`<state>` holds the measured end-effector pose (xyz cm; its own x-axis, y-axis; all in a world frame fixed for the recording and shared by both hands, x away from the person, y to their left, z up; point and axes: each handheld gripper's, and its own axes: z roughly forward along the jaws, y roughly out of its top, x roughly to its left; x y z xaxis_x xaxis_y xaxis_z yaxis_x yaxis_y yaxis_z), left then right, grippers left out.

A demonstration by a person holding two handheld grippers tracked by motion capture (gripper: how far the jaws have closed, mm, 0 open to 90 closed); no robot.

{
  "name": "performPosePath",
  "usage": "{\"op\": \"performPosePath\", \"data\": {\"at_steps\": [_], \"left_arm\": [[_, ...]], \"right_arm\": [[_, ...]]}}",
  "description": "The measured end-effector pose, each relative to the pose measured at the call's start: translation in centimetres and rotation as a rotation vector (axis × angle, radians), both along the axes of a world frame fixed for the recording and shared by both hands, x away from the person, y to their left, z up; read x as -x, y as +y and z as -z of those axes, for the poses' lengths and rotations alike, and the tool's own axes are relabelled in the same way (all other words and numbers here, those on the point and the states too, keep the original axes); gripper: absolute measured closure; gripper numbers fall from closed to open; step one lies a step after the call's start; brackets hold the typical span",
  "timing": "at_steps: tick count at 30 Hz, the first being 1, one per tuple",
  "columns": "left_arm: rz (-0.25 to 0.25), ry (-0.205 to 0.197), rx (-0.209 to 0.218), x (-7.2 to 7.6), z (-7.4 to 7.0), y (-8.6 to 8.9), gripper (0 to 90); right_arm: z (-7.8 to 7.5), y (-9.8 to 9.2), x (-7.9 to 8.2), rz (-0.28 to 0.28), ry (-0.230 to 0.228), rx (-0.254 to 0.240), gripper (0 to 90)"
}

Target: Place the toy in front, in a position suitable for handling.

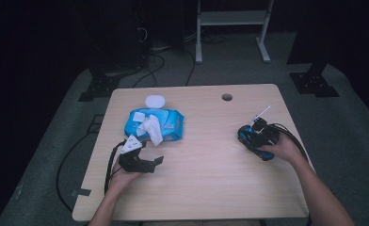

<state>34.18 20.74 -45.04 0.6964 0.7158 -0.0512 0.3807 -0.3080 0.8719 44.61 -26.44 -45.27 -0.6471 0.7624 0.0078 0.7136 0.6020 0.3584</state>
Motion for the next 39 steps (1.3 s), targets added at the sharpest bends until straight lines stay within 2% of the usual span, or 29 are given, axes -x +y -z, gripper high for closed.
{"op": "performPosePath", "data": {"at_steps": [9,14,16,22,26,31,35,39], "left_arm": [[0.001,-0.003,-0.002,0.1,-0.1,0.0,3.0],[-0.001,-0.004,0.003,0.1,-0.1,0.0,3.0],[-0.001,-0.005,0.004,0.1,-0.1,0.0,3.0],[-0.001,-0.005,0.002,0.1,-0.2,0.0,3.0],[-0.004,-0.004,0.003,0.1,-0.1,0.1,3.0],[-0.001,-0.006,0.003,0.1,-0.2,0.0,3.0],[-0.003,-0.005,0.004,0.1,-0.1,0.0,3.0],[0.000,-0.006,0.003,0.1,-0.2,0.0,3.0]], "right_arm": [[-0.3,0.1,0.4,-0.017,-0.018,-0.001,25.5],[-1.6,-0.3,0.6,-0.011,-0.036,-0.018,26.4],[-2.0,-0.4,0.7,-0.012,-0.039,-0.009,26.4],[-2.1,-0.4,0.8,-0.019,-0.041,-0.001,26.5],[-2.7,-0.7,1.0,-0.019,-0.042,-0.024,26.5],[-3.7,-1.2,1.3,-0.020,-0.070,-0.024,26.5],[-4.9,-1.9,1.6,-0.013,-0.101,-0.054,26.5],[-6.6,-2.6,2.4,0.002,-0.151,-0.108,26.5]]}}
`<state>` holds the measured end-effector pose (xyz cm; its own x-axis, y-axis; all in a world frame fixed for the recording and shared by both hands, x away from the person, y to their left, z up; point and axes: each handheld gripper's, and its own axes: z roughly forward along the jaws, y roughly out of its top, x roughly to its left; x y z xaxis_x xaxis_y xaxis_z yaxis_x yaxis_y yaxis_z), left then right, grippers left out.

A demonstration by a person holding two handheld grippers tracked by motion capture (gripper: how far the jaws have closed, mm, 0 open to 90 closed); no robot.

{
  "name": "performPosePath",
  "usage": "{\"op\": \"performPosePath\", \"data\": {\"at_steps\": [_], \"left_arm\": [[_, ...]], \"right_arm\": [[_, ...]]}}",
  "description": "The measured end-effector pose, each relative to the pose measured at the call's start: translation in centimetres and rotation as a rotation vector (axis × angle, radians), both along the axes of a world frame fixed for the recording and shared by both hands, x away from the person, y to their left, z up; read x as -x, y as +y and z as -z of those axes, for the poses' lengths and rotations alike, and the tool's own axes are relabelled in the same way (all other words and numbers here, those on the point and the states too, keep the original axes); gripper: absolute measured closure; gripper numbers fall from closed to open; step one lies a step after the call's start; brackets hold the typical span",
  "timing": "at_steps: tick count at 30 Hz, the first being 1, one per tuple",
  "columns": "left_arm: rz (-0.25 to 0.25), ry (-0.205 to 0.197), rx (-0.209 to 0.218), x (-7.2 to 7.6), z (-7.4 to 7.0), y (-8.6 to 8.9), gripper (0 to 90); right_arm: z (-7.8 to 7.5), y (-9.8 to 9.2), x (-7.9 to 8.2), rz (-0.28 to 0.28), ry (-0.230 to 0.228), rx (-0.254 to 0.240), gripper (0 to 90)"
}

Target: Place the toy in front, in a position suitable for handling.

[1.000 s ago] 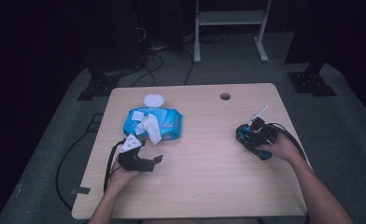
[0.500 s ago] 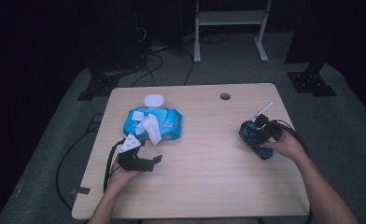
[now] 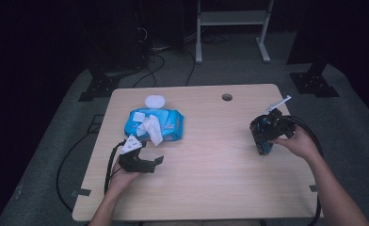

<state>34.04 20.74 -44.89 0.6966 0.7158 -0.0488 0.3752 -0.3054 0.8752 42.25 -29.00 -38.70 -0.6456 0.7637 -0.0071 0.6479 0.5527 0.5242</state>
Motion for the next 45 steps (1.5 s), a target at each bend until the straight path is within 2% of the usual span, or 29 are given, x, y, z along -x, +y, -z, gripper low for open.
{"op": "performPosePath", "data": {"at_steps": [6,10,18,22,26,31,35,45], "left_arm": [[-0.002,0.001,0.002,0.0,0.0,-0.1,3.0],[-0.004,0.002,0.005,0.0,0.0,-0.1,3.0],[-0.003,0.000,0.004,0.0,0.0,0.0,3.0],[-0.001,-0.001,0.004,0.1,-0.1,0.0,3.0],[0.000,0.000,0.003,0.1,-0.1,0.0,3.0],[-0.002,0.004,0.008,0.1,-0.1,0.0,3.0],[-0.001,0.004,0.004,0.0,0.0,0.0,3.0],[0.001,0.002,0.009,0.1,-0.1,0.0,3.0]], "right_arm": [[-2.1,0.0,1.3,-0.021,-0.070,-0.082,26.5],[-2.9,1.1,2.3,-0.079,-0.099,-0.091,26.5],[-3.8,4.7,5.2,-0.230,-0.110,-0.112,26.5],[-3.4,6.6,6.9,-0.309,-0.082,-0.145,26.4],[-2.2,8.7,8.0,-0.376,-0.046,-0.126,26.4],[-0.6,10.4,8.2,-0.426,-0.009,-0.083,26.4],[-0.6,11.3,8.0,-0.447,-0.008,-0.082,26.3],[-0.7,14.3,7.4,-0.491,-0.027,-0.041,26.3]]}}
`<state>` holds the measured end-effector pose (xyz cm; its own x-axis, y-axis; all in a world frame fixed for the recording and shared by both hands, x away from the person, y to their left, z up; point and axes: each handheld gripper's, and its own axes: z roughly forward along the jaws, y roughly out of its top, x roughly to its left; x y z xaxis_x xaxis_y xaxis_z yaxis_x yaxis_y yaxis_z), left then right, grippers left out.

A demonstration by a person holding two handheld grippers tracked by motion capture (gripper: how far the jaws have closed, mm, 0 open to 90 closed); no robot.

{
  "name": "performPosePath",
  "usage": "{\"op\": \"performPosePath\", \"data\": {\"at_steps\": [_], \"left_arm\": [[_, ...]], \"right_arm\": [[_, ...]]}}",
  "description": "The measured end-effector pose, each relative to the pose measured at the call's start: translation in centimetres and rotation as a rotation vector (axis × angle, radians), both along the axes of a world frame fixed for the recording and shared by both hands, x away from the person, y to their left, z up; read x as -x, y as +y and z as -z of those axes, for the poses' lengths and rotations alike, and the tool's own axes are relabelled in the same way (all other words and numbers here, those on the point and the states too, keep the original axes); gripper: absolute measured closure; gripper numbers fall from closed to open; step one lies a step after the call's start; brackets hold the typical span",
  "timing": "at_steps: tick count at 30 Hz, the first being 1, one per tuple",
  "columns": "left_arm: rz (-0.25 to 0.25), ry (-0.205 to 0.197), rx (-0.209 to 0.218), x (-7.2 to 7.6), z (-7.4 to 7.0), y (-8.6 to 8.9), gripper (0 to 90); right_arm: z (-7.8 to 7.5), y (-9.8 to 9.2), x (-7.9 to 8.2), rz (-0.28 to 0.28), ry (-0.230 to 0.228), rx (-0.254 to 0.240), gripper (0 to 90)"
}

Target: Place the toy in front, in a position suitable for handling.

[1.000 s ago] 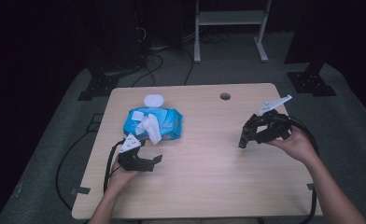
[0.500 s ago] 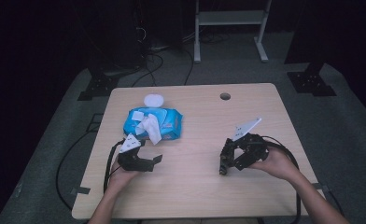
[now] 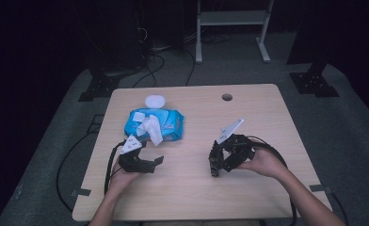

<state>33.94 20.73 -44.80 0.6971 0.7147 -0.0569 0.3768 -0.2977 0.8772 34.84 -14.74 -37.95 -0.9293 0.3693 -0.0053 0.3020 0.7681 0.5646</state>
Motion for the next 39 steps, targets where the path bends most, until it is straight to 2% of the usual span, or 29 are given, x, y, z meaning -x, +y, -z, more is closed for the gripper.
{"op": "performPosePath", "data": {"at_steps": [8,23,34,39], "left_arm": [[0.000,-0.001,0.000,0.0,0.0,0.0,3.0],[-0.011,-0.003,0.021,0.0,-0.2,0.3,3.0],[-0.029,-0.007,0.049,-0.1,-0.3,0.7,3.0],[-0.032,-0.008,0.054,-0.1,-0.3,0.8,3.0]], "right_arm": [[0.0,0.7,-0.1,-0.012,-0.001,-0.002,26.3],[0.4,4.3,-1.1,-0.066,-0.017,0.035,26.3],[1.7,6.7,-1.8,-0.106,-0.010,0.107,26.4],[2.5,7.4,-2.0,-0.111,0.010,0.143,26.3]]}}
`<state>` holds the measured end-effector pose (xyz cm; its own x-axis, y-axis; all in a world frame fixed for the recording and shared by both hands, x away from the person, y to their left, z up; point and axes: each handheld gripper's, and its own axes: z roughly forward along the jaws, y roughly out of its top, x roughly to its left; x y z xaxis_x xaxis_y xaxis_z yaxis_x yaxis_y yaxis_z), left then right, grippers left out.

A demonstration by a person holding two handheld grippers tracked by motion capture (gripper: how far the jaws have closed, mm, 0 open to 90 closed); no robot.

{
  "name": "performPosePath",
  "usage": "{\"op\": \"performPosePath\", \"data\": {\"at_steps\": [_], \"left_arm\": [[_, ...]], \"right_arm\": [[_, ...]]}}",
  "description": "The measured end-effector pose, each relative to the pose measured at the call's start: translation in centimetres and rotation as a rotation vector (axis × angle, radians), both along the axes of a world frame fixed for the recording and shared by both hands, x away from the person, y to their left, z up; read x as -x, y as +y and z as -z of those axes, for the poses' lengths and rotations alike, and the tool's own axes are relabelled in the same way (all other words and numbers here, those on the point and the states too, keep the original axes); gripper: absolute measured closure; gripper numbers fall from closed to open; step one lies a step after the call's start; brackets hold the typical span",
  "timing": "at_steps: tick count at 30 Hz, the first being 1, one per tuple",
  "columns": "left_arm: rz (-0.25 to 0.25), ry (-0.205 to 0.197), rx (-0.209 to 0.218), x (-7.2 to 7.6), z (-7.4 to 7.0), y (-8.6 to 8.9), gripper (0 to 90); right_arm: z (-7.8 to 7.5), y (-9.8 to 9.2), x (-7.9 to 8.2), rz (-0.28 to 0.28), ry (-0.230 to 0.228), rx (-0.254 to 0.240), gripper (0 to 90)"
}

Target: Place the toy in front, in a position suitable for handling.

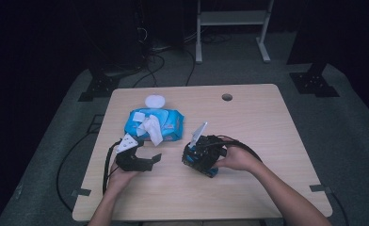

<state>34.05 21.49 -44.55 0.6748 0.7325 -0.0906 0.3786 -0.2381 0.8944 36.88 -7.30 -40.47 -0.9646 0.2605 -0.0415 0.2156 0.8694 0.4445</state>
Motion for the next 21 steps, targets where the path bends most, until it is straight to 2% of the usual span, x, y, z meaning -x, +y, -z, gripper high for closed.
{"op": "performPosePath", "data": {"at_steps": [16,21], "left_arm": [[0.003,0.002,-0.001,-0.1,0.0,0.1,3.0],[0.003,0.007,-0.003,-0.1,0.0,0.1,3.0]], "right_arm": [[3.2,2.5,-0.2,-0.039,0.047,0.106,26.3],[4.0,2.8,-0.2,-0.042,0.057,0.104,26.2]]}}
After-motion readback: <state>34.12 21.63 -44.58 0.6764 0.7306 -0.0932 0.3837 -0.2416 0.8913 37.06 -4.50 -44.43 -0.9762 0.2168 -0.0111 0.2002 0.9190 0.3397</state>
